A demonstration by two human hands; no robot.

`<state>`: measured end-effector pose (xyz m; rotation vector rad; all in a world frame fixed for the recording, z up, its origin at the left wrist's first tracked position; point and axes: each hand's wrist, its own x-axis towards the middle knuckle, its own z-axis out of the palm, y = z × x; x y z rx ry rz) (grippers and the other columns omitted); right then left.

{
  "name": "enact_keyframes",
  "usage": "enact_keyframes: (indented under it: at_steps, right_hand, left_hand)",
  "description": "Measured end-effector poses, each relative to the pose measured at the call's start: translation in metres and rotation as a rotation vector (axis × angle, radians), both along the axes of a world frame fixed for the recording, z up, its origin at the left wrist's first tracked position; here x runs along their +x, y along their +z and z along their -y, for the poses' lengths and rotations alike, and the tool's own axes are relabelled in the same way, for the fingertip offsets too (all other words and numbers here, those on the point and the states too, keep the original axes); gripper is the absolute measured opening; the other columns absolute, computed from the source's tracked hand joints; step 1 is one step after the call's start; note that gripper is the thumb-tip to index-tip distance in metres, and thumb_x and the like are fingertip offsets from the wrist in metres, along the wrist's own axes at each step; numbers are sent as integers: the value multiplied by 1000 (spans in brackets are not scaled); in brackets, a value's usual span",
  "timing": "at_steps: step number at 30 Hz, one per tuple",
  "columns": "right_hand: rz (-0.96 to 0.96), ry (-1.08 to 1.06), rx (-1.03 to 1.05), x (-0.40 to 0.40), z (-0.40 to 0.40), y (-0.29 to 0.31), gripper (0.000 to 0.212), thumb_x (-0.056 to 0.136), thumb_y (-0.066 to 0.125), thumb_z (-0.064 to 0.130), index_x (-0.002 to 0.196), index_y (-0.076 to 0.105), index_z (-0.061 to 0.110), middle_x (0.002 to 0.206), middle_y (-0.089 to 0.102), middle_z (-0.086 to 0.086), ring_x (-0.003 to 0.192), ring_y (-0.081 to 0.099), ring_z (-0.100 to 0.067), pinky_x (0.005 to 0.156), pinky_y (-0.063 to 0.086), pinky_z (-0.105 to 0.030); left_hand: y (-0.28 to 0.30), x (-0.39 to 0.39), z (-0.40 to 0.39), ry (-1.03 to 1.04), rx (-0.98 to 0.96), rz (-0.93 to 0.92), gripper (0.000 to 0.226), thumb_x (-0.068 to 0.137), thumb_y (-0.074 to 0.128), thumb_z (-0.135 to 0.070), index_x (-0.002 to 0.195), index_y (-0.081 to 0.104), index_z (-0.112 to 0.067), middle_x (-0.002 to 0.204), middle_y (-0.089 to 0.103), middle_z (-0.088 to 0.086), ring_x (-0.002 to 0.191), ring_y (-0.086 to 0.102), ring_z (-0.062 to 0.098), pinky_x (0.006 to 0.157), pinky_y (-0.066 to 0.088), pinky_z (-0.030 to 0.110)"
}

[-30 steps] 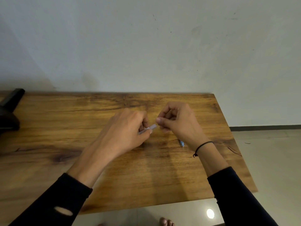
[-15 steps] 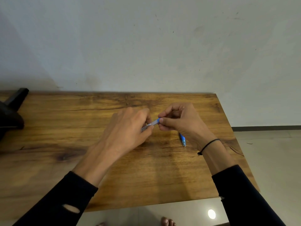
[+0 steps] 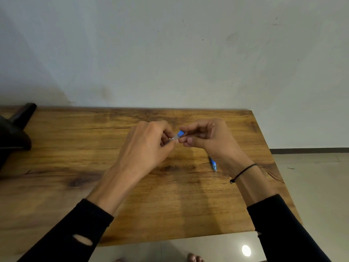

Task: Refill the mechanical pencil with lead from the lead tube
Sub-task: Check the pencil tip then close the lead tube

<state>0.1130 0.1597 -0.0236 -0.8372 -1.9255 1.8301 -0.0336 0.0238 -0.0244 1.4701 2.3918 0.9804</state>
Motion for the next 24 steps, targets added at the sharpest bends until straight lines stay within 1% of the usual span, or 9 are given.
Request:
enact_keyframes:
  at_steps: [3,5,7,10,13,17,20,22,24]
  right_hand:
    - [5,18,41,-1,2,4,39,84,75,-17,114,77,8,104,78,-19,97,80,-27,85,65,-34]
    - [85,60,148,-4,5,7,44,83,81,-8,121,75,15,108,75,-11,96,78,-21,80,64,-28]
    - [267,164,361,-6,8,8,55,81,86,4,131,69,20,118,68,-2,98,73,-16,78,63,-26]
    - [523,326,694,-8,15,5,81,73,93,25,143,54,20,130,53,1,115,56,-20,93,56,-38]
    - [599,387,853,-4,17,1,92,67,95,40,145,48,19,131,46,1,121,41,-23,101,45,-41]
    - [635,340,1014,1,12,-4,86,68,91,49,140,53,22,132,41,3,120,31,-22,90,31,-39]
    - [693,348,1042,5,7,-11,87,67,92,50,140,55,23,135,40,1,124,28,-24,92,28,-42]
    - [702,361,1036,6,5,-16,86,66,92,51,139,55,23,135,40,2,124,28,-24,94,29,-44]
    - [699,383,1019,6,1,-22,86,66,92,53,138,53,24,135,41,3,124,29,-24,94,32,-46]
  left_hand:
    - [-4,-1,-3,65,21,245,13,83,91,-36,93,83,-32,67,78,-16,61,75,-5,65,67,31]
    - [-10,1,-8,119,13,514,13,85,93,-27,90,81,-31,68,82,-7,62,81,7,69,70,42]
    - [-16,9,-12,165,-26,697,17,87,91,-16,84,79,-27,68,83,1,64,83,18,72,71,49]
    - [-23,17,-17,207,-69,803,9,88,90,-18,89,81,-15,69,83,4,61,83,19,66,71,42]
    - [-27,19,-21,233,-96,781,15,88,91,-22,94,82,-12,69,83,3,59,81,14,67,71,38]
    - [-33,18,-24,193,-99,693,12,92,87,-30,88,82,-20,69,83,2,69,84,19,81,69,50]
    - [-35,13,-22,176,-97,418,17,92,81,-44,86,81,-28,68,80,-8,65,77,5,71,66,36]
    - [-34,9,-18,184,-57,275,14,92,79,-44,83,77,-34,67,75,-16,62,70,-3,64,59,28]
    - [-35,5,-13,185,-8,173,10,93,79,-41,87,78,-33,69,72,-18,64,66,-5,62,56,27]
